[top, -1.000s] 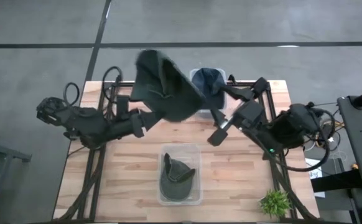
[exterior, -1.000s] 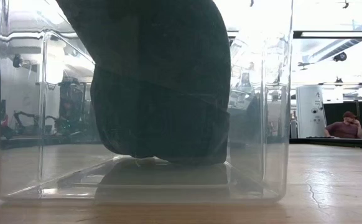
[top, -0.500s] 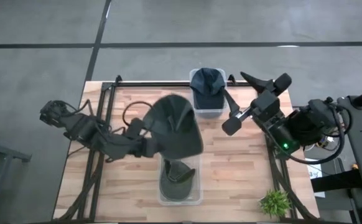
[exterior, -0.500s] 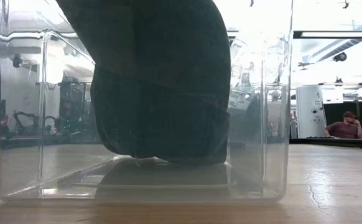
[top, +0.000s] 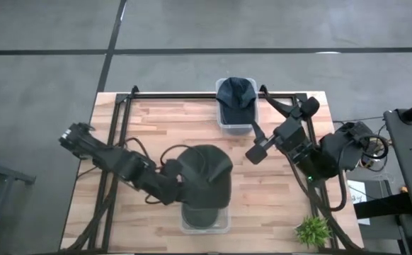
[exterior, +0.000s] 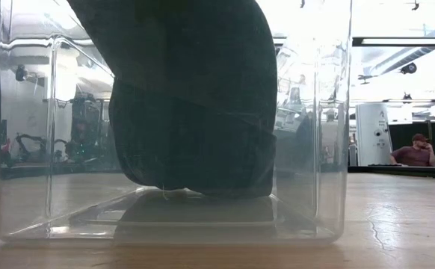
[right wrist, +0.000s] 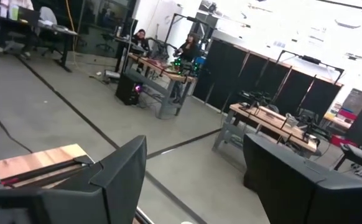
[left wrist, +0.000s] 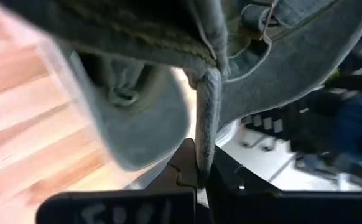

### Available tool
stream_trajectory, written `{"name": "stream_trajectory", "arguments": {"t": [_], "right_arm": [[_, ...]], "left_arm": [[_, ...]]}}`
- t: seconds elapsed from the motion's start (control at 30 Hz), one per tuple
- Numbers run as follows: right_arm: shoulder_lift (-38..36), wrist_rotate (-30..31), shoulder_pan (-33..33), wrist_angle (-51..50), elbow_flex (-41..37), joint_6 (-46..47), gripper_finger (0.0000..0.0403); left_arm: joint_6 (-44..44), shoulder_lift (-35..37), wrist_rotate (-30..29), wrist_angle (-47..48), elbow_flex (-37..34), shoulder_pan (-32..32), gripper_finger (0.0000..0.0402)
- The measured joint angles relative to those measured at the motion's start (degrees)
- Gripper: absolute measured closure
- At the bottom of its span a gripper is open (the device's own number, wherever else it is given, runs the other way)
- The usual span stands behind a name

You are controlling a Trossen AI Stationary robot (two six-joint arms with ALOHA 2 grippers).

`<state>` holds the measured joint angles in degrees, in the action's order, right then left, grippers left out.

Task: Pick & Place hat
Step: Put the gray cap into the bottom transparent bin

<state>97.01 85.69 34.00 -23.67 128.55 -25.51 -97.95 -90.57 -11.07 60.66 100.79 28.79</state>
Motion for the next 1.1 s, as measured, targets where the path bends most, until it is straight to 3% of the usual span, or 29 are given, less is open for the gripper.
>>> {"name": "stream_trajectory", "arguments": {"t": [0.27,0.37,0.5,0.7,0.9,1.1], "right_arm": [[-0.01,-0.03,0.02,-0.39,-0.09,1.57,0.0139],[-0.02,-0.04,0.02,-0.39,-0.09,1.52,0.0136],[-0.01,-0.08,0.0,-0.64,-0.23,1.47,0.0136],[-0.02,-0.22,0.0,-1.93,-0.61,1.42,0.0144],[0.0,-0.24,0.0,-1.96,-0.97,1.52,0.0149],[0.0,-0.26,0.0,-2.35,-1.13,1.52,0.0145]], "left_arm": [[-2.96,-4.51,6.2,1.31,-0.68,0.07,0.0396],[-4.64,-6.16,9.2,6.19,-0.89,-0.36,0.0396],[-5.01,-7.64,8.99,6.42,-0.92,-0.82,0.0396],[-1.95,-10.2,9.85,-0.44,-0.91,-1.55,0.039],[-0.91,-13.54,16.27,1.87,-0.87,-1.85,0.0384],[3.39,-14.57,17.14,0.24,-0.85,-2.09,0.0367]]}}
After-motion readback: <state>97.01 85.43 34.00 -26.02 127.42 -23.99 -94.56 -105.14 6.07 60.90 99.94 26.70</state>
